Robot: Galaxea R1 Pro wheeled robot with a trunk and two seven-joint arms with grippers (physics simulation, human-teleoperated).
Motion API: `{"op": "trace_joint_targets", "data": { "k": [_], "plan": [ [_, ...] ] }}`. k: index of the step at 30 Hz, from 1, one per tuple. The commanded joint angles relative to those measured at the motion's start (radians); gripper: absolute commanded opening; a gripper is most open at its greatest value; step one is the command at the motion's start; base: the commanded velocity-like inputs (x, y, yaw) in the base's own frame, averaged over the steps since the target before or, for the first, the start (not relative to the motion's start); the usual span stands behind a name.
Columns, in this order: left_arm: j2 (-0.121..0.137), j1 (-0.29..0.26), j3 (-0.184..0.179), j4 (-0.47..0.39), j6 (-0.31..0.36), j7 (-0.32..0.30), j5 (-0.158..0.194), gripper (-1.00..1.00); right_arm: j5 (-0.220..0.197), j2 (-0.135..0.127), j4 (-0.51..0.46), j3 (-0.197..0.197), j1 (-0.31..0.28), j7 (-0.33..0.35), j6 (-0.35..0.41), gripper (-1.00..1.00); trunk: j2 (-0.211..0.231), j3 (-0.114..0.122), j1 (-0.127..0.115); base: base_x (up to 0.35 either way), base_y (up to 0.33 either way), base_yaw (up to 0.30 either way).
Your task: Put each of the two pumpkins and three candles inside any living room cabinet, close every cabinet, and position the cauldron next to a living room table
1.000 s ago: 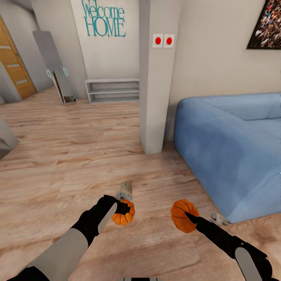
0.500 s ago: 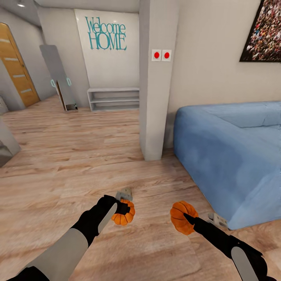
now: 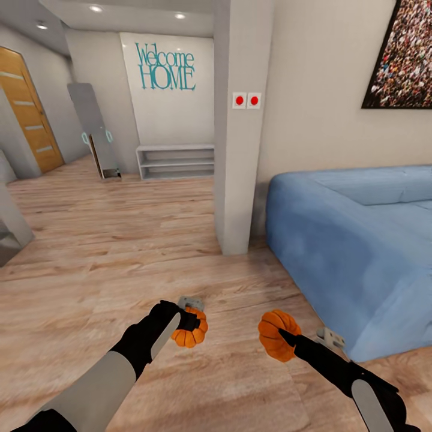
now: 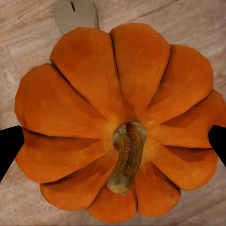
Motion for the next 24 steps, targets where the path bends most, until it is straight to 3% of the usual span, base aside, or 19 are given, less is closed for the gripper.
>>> {"op": "trace_joint_targets", "data": {
  "k": [1,24],
  "plan": [
    [0.0,-0.001,-0.003,-0.001,0.003,0.008,0.011,-1.0,-0.001,0.0,-0.001,-0.001,0.0,0.003,0.005,-1.0,0.007,0.002,-0.004,0.0,0.0,0.0],
    [0.0,-0.001,-0.003,-0.001,0.001,0.01,0.012,-1.0,0.005,0.0,0.0,0.003,0.0,0.005,0.005,-1.0,0.168,0.074,-0.092,0.0,0.0,0.0]
  ]
}}
